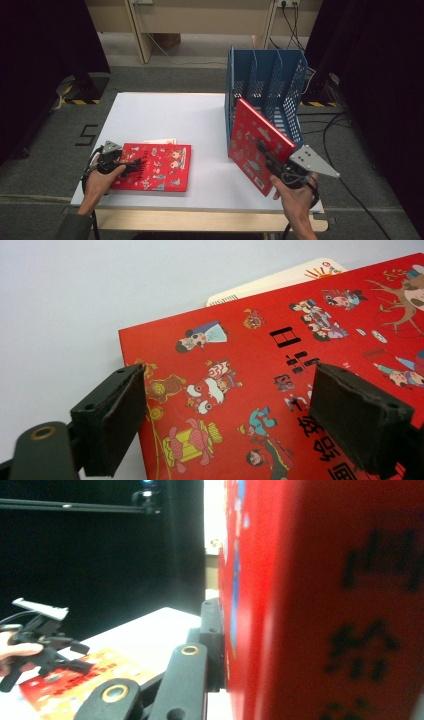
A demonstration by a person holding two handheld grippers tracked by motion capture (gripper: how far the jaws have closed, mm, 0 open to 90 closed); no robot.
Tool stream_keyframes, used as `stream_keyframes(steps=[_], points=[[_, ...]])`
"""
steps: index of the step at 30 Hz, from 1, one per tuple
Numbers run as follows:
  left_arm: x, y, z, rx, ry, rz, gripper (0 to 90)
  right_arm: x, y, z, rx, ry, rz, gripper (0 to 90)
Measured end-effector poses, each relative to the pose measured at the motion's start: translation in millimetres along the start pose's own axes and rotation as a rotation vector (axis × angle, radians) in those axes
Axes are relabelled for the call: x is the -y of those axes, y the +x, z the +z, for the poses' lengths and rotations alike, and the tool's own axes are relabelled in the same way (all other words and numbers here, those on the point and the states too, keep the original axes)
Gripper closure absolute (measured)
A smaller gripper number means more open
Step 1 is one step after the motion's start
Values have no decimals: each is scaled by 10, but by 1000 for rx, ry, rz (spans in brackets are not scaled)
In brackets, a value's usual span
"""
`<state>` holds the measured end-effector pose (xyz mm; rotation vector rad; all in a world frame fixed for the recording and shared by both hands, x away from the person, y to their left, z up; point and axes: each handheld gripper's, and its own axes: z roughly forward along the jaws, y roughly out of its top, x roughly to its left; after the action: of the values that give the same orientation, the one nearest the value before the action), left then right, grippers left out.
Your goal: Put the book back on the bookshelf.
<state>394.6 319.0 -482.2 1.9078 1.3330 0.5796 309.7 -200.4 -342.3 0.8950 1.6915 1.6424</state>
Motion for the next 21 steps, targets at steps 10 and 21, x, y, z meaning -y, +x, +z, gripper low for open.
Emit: stream_keyframes(steps=[10, 21], points=[[-92, 279, -134, -47, -46, -70, 148, -281, -437, -120, 156, -46, 9, 800], [97, 825, -276, -161, -42, -200, 148, -561, -746, 340, 287, -50, -33, 800]])
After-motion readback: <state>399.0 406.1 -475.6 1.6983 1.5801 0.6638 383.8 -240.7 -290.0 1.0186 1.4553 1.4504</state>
